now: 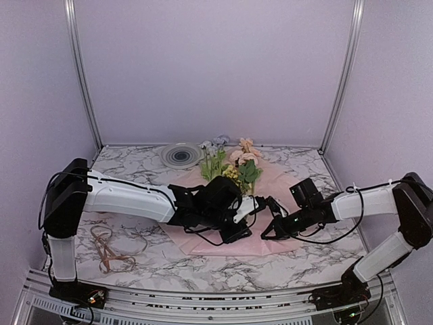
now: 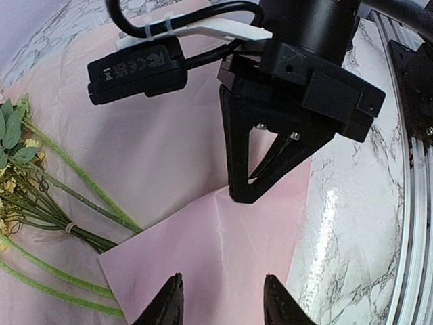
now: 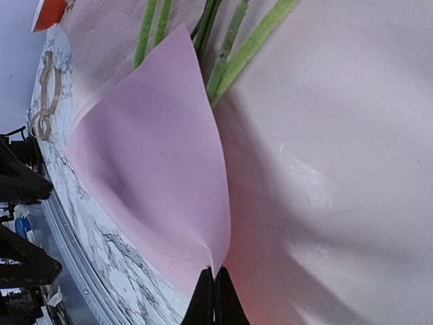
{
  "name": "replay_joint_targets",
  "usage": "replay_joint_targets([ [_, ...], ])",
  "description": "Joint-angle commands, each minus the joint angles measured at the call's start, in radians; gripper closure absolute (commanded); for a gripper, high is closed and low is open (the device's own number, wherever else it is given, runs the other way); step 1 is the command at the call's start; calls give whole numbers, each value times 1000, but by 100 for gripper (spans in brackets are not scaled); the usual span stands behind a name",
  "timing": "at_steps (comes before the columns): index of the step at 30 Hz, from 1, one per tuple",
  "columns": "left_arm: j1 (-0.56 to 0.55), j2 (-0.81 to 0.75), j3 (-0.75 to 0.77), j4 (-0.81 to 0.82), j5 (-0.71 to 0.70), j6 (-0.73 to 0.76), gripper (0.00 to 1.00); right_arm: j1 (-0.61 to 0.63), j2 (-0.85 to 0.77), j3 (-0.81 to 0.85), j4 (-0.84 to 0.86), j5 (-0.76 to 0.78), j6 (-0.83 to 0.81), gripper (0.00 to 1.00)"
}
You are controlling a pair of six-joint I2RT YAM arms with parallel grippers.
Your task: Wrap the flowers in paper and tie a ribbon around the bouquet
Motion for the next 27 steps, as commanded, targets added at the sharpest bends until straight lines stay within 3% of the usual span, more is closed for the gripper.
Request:
replay_joint_targets([
  [1, -14, 94, 58, -59, 30, 23, 61, -9, 22, 15, 62, 48, 12, 100],
  [11, -26, 214, 120, -119, -35, 60, 62, -9, 25, 39, 12, 107, 28, 99],
  [17, -28, 230, 103, -129, -35, 64, 63, -8, -73, 101, -206, 349, 55, 79],
  [21, -28, 236, 96, -131, -26, 63, 63, 0, -147, 143, -432, 578, 89, 59],
  [27, -27, 234, 102, -130, -31, 58, 63, 64, -229, 170, -646, 761, 167, 52],
])
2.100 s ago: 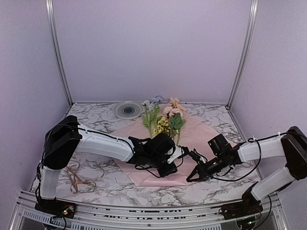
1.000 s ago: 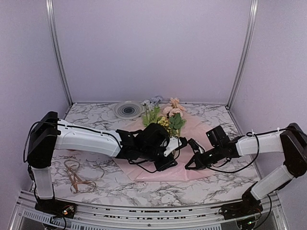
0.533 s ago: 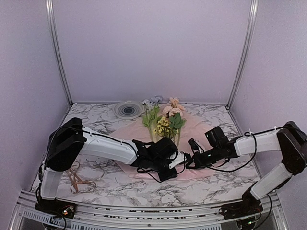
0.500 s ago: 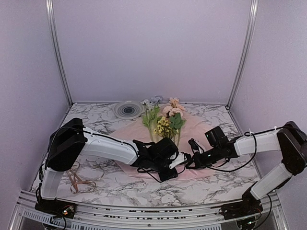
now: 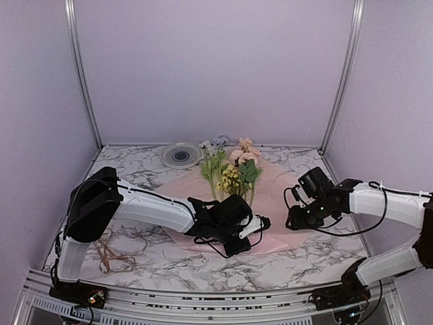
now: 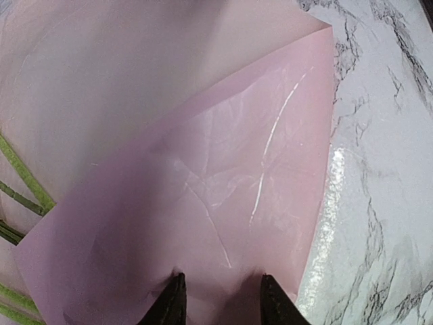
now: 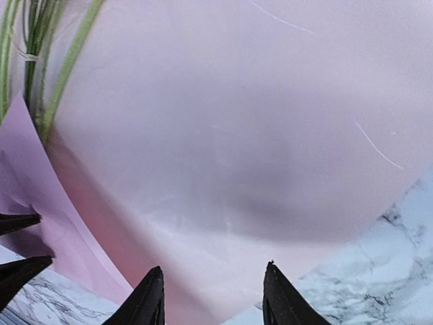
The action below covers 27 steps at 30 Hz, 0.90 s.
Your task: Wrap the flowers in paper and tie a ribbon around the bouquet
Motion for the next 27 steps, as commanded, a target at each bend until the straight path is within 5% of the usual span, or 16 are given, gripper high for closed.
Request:
replay_joint_targets([
  [1, -2, 35, 5, -63, -7, 4, 63, 72, -42, 50, -238, 168, 100, 49],
  [9, -3, 27, 4, -61, 7, 5, 63, 134, -74, -5, -254, -29, 312, 41],
  [27, -3, 108, 146, -21, 27, 38, 61, 159, -94, -125, -72, -96, 542, 44],
])
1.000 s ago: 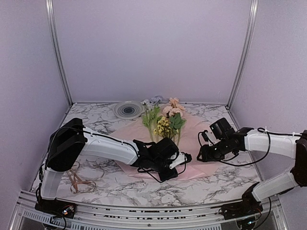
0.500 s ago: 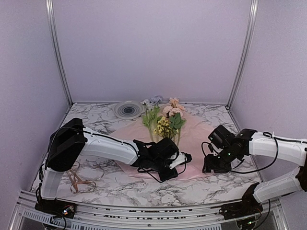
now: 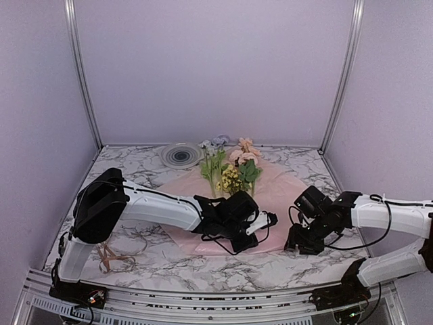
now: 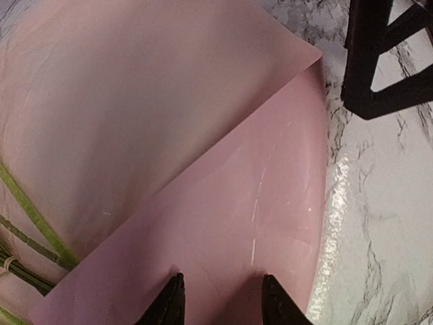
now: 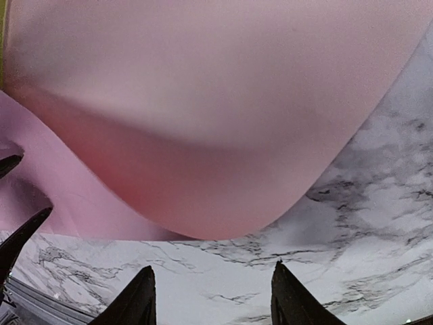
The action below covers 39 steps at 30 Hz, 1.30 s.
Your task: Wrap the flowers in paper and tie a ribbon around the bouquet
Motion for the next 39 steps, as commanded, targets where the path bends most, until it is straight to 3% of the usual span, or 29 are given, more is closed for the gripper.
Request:
replay_joint_targets([
  [1, -2, 65, 56, -25, 28, 18, 62, 13, -8, -35, 108, -46, 66, 44],
  [12, -1, 92, 63, -26, 44, 14, 62, 13, 47, -63, 230, -36, 178, 43],
  [25, -2, 93, 59, -26, 45, 24, 62, 14, 93, -19, 248, -15, 167, 45],
  [29, 0, 94, 60, -26, 43, 26, 62, 23, 54, -6, 213, 5, 175, 37],
  [32, 0, 95, 59, -26, 40, 24, 62, 26, 24, -51, 280, -17, 211, 28],
  [39, 0, 91, 46, -26, 43, 22, 62, 33, 10, -40, 291, -19, 211, 25],
])
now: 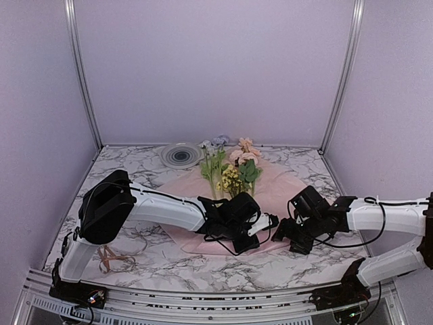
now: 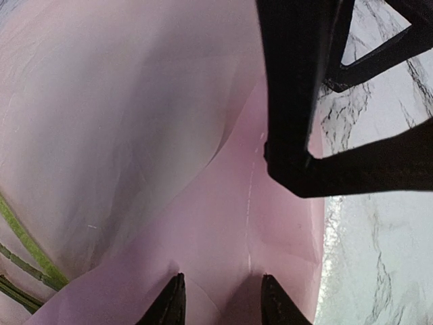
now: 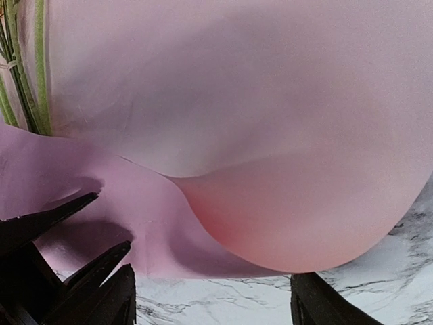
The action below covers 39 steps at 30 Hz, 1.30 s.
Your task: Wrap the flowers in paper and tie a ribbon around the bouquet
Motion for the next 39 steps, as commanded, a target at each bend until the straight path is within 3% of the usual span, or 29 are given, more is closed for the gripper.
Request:
replay_joint_targets([
  [1, 0, 33, -6, -28, 14, 7, 62, 13, -24, -3, 47, 1, 23, 25],
  [5, 0, 30, -8, -27, 15, 4, 62, 8, 17, -32, 88, -1, 38, 31],
  [15, 9, 13, -21, -20, -2, -1, 62, -3, 25, -40, 59, 52, 27, 82],
  [21, 30, 19, -42, 16, 13, -19, 62, -3, 5, 0, 18, 108, -16, 100],
  [29, 62, 43, -28, 22, 60, -51, 62, 53, 24, 117, -40, 196, -128, 100],
  [39, 80, 60, -6, 15, 57, -76, 61, 177, 157, 283, -10, 188, -330, 100],
])
